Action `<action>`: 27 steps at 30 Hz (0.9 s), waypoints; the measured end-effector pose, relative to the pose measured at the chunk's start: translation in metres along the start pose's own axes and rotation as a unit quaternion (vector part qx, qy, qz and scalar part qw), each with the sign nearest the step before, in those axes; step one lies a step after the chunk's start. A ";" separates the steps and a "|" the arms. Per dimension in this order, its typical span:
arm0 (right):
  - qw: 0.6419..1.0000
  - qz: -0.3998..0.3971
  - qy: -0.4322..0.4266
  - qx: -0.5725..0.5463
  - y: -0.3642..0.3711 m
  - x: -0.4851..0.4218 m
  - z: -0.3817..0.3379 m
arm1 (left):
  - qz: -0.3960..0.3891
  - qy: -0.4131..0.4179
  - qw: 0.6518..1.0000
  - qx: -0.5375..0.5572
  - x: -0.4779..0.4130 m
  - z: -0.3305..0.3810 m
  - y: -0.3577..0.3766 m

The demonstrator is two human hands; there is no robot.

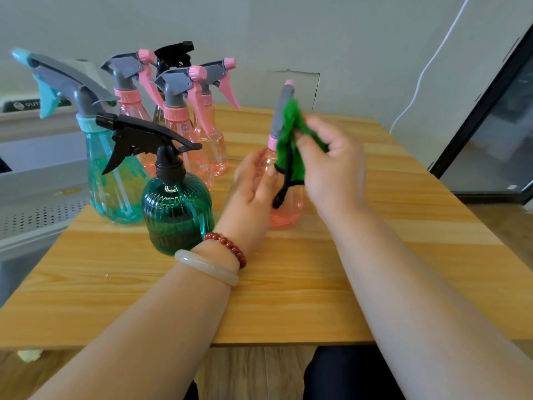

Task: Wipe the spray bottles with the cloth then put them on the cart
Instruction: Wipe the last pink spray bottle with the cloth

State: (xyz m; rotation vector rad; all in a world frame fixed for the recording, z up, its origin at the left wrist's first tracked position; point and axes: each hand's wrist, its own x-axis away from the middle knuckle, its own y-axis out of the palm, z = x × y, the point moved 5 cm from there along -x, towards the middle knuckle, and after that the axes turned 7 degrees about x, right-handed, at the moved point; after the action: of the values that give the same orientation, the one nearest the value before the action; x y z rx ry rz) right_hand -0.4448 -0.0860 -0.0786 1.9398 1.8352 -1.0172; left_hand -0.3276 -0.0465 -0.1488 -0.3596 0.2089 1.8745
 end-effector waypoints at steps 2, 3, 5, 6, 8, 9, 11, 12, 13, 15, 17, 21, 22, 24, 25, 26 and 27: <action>0.999 -0.024 -0.029 0.032 0.006 0.014 0.005 | 0.011 -0.002 1.000 0.001 -0.001 0.000 -0.004; 0.998 -0.029 -0.039 0.041 0.005 0.017 0.008 | 0.011 -0.005 1.000 0.002 -0.002 0.001 -0.005; 0.997 -0.038 -0.041 0.046 -0.001 0.018 0.015 | 0.008 -0.013 1.000 0.017 -0.002 0.000 -0.004; 0.997 -0.048 -0.031 0.054 -0.004 0.018 0.018 | 0.011 -0.012 1.000 0.011 -0.003 -0.002 -0.004; 0.994 -0.084 0.023 0.070 -0.008 0.017 0.027 | 0.018 -0.007 1.000 -0.022 -0.004 -0.003 -0.005; 0.991 -0.099 0.060 0.073 -0.010 0.017 0.032 | 0.020 -0.008 0.999 -0.031 -0.005 -0.004 -0.005; 0.989 -0.082 0.103 0.065 -0.015 0.014 0.035 | 0.019 -0.007 0.999 -0.037 -0.005 -0.004 -0.004; 0.991 -0.053 0.103 0.063 -0.017 0.013 0.031 | 0.020 -0.004 0.999 -0.042 -0.005 -0.004 -0.004; 0.993 -0.028 0.099 0.052 -0.017 0.011 0.028 | 0.021 -0.001 0.999 -0.046 -0.005 -0.003 -0.004; 0.995 -0.022 0.101 -0.008 -0.005 0.014 0.024 | 0.026 0.004 0.998 -0.049 -0.006 -0.004 -0.004; 0.995 -0.048 0.082 -0.020 0.012 0.025 0.023 | 0.035 0.015 0.998 -0.049 -0.006 -0.004 -0.004; 0.993 -0.035 0.104 0.033 0.015 0.035 0.044 | 0.039 0.012 0.998 -0.045 -0.004 -0.001 -0.004; 0.988 -0.046 0.139 0.042 0.013 0.033 0.054 | 0.038 0.014 0.998 -0.050 -0.005 -0.001 -0.004; 0.978 -0.060 0.185 0.072 0.009 0.032 0.066 | 0.038 0.020 0.997 -0.062 -0.005 -0.001 -0.004; 0.977 -0.047 0.192 0.077 0.005 0.032 0.068 | 0.036 0.018 0.997 -0.066 -0.005 -0.001 -0.004; 0.980 -0.024 0.184 0.070 0.001 0.032 0.064 | 0.034 0.016 0.997 -0.069 -0.005 -0.001 -0.003; 0.986 0.001 0.159 0.057 -0.002 0.032 0.058 | 0.035 0.014 0.997 -0.070 -0.005 -0.001 -0.003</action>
State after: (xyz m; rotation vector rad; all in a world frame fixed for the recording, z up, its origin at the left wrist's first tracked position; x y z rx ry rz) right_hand -0.4659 -0.0985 -0.1400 2.2820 1.9738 -0.8685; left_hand -0.3230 -0.0499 -0.1480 -0.4807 0.1100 1.9589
